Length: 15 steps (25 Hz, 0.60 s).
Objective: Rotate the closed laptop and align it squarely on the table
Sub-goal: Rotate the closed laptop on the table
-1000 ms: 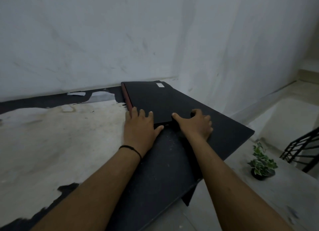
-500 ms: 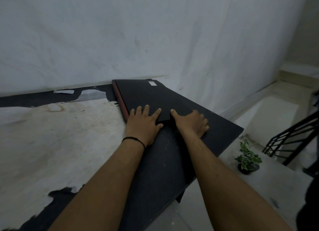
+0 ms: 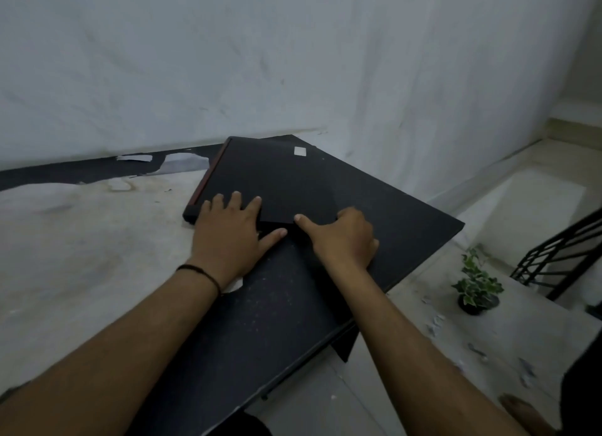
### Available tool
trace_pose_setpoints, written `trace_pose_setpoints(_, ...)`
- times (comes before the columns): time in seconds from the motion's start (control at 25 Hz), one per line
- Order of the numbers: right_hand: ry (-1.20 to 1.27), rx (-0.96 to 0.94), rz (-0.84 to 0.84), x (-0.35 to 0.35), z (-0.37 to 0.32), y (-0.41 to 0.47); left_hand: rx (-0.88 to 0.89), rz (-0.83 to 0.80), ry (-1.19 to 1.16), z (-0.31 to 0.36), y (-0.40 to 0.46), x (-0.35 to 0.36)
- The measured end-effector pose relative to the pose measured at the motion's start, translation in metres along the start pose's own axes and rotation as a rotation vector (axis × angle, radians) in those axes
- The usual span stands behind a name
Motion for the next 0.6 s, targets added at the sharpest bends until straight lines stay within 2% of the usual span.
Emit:
trace_pose_setpoints(0.16,0.075,-0.010,-0.101,-0.012,0.009,0.035,0.030,-0.030,-0.032,0.043,0.011,0.006)
trace_pose_setpoints(0.36,0.106,-0.184,-0.328,-0.010,0.023,0.088,0.030,-0.067,-0.069,0.097,0.029,0.015)
trace_pose_setpoints(0.6,-0.016,-0.202,-0.295,-0.001,0.021,0.100,-0.031,-0.069,-0.064,0.112,0.038,0.023)
Point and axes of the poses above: each hand's wrist, its own y-axis towards the middle knuckle, its own x-axis out of the palm, z = x × y, the point moved 1 cm from there along y, towards the middle knuckle, and after that the axes turned 6 degrees about -y, right-handed, at the moved point
